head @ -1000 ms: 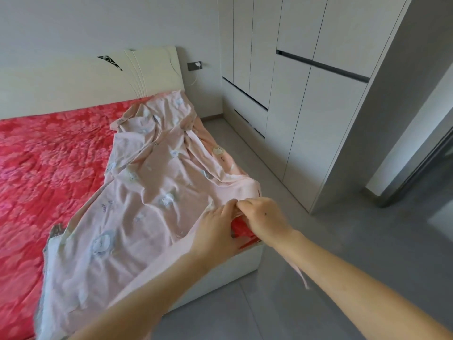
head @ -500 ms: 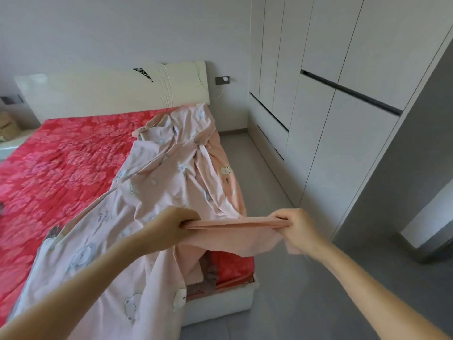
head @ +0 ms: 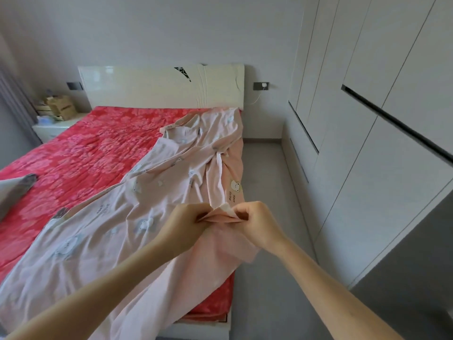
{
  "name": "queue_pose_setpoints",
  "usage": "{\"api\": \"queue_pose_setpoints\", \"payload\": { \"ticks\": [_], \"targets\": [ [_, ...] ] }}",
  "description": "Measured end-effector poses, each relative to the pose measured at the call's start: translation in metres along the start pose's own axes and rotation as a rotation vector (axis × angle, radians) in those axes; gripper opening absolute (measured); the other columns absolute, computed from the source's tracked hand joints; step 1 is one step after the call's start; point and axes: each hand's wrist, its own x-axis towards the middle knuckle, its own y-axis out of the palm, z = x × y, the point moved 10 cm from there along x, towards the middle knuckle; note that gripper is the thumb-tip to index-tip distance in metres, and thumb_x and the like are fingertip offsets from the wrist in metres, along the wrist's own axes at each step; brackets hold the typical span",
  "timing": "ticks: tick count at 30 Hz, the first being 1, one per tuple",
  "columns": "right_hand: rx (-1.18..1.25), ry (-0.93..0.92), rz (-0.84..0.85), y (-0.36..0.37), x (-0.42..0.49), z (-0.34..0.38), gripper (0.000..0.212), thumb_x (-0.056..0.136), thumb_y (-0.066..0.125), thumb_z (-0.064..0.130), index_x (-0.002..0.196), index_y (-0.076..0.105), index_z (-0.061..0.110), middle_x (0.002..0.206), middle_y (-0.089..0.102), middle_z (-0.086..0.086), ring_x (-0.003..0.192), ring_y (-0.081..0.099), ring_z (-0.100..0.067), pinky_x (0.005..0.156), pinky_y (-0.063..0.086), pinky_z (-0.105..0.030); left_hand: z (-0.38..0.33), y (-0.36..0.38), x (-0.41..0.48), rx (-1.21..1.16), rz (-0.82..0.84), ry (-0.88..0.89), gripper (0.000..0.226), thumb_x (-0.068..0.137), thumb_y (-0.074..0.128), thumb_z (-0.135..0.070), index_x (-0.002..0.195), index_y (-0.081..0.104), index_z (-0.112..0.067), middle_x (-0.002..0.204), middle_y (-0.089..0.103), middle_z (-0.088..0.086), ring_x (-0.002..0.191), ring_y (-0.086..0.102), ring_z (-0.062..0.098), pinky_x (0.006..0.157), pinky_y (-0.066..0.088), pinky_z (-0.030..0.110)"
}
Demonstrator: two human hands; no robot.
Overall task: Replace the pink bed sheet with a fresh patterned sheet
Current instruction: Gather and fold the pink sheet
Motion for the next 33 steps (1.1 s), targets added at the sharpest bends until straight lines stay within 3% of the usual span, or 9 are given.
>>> {"api": "queue_pose_setpoints", "payload": {
  "ticks": [3, 8, 12, 14, 17, 21, 23, 26, 33],
  "targets": [
    [0.114, 0.069, 0.035, -0.018, 0.010, -0.036, 0.015, 0.083, 0.072, 0.021, 0.068, 0.073, 0.023, 0.067, 0.070, 0.006, 0.065, 0.063, -0.003, 0.063, 0.048, -0.016, 0.020, 0.025, 0.024, -0.054, 0.133, -0.108, 0.017, 0.088, 0.059, -0.013, 0.077, 0.066, -0.002, 0.067, 0.061, 0.014, 0.056, 0.044, 0.005, 0.054, 0.035, 0.018],
    [0.337, 0.111, -0.060, -0.068, 0.056, -0.083, 0.018, 0.085, 0.068, 0.009, 0.069, 0.075, 0.015, 0.067, 0.070, -0.002, 0.061, 0.059, -0.005, 0.062, 0.048, -0.018, 0.029, 0.065, 0.070, -0.336, 0.165, -0.300, 0.061, 0.078, 0.050, -0.058, 0.084, 0.062, 0.002, 0.065, 0.053, 0.002, 0.058, 0.047, 0.010, 0.058, 0.039, 0.025],
    [0.425, 0.100, 0.034, -0.077, 0.088, -0.097, 0.016, 0.089, 0.062, 0.005, 0.088, 0.076, 0.013, 0.076, 0.073, 0.002, 0.072, 0.065, -0.006, 0.071, 0.050, -0.018, 0.041, 0.092, 0.085, -0.831, 0.162, -0.565, 0.043, 0.086, 0.056, -0.039, 0.095, 0.070, 0.001, 0.090, 0.069, 0.016, 0.079, 0.062, 0.026, 0.072, 0.050, 0.034],
    [0.455, 0.090, 0.086, -0.079, 0.097, -0.094, 0.015, 0.089, 0.061, 0.006, 0.090, 0.076, 0.012, 0.079, 0.073, 0.000, 0.074, 0.066, -0.007, 0.073, 0.050, -0.020, 0.047, 0.085, 0.089, -0.806, 0.134, -0.607, 0.033, 0.088, 0.060, -0.033, 0.087, 0.073, -0.002, 0.081, 0.065, 0.016, 0.072, 0.057, 0.026, 0.064, 0.044, 0.030],
    [0.461, -0.089, 0.454, -0.060, 0.085, -0.052, 0.022, 0.086, 0.063, 0.000, 0.087, 0.077, 0.017, 0.078, 0.072, 0.008, 0.075, 0.063, -0.001, 0.072, 0.046, -0.017, 0.065, 0.049, 0.095, -0.617, -0.093, -0.699, 0.045, 0.094, 0.054, -0.025, 0.052, 0.069, -0.021, 0.051, 0.051, -0.004, 0.052, 0.043, 0.015, 0.049, 0.033, 0.022],
    [0.183, -0.426, 1.036, -0.029, 0.028, 0.001, 0.017, 0.084, 0.063, -0.001, 0.094, 0.074, 0.005, 0.079, 0.072, 0.011, 0.075, 0.060, 0.008, 0.071, 0.045, -0.010, 0.032, 0.002, 0.108, -0.362, -0.172, -0.611, 0.029, 0.090, 0.059, -0.030, 0.070, 0.075, -0.017, 0.061, 0.067, -0.002, 0.058, 0.058, 0.017, 0.061, 0.047, 0.027],
    [0.259, -0.370, 0.823, -0.039, 0.061, 0.009, 0.021, 0.083, 0.062, 0.002, 0.094, 0.075, 0.014, 0.073, 0.068, 0.021, 0.071, 0.061, 0.004, 0.067, 0.047, -0.011, 0.003, 0.001, 0.108, -0.291, -0.091, -0.548, 0.028, 0.089, 0.060, -0.032, 0.083, 0.075, -0.009, 0.076, 0.073, 0.008, 0.068, 0.065, 0.016, 0.071, 0.052, 0.026],
    [0.302, -0.396, 0.392, -0.072, 0.104, 0.015, 0.020, 0.084, 0.067, 0.005, 0.090, 0.075, 0.022, 0.067, 0.066, 0.025, 0.069, 0.062, 0.004, 0.065, 0.044, -0.010, -0.026, -0.007, 0.099, -0.182, -0.145, -0.534, 0.028, 0.091, 0.058, -0.027, 0.083, 0.074, -0.006, 0.065, 0.066, 0.012, 0.057, 0.052, 0.008, 0.057, 0.043, 0.015],
    [0.321, -0.294, 0.273, -0.081, 0.103, 0.006, 0.024, 0.085, 0.069, 0.032, 0.071, 0.072, 0.013, 0.054, 0.062, 0.005, 0.048, 0.052, -0.004, 0.049, 0.041, -0.026, -0.047, 0.005, 0.075, -0.430, -0.406, -0.632, 0.041, 0.090, 0.054, -0.041, 0.062, 0.070, -0.015, 0.046, 0.050, -0.003, 0.042, 0.043, 0.007, 0.045, 0.035, 0.016]
  ]
}}
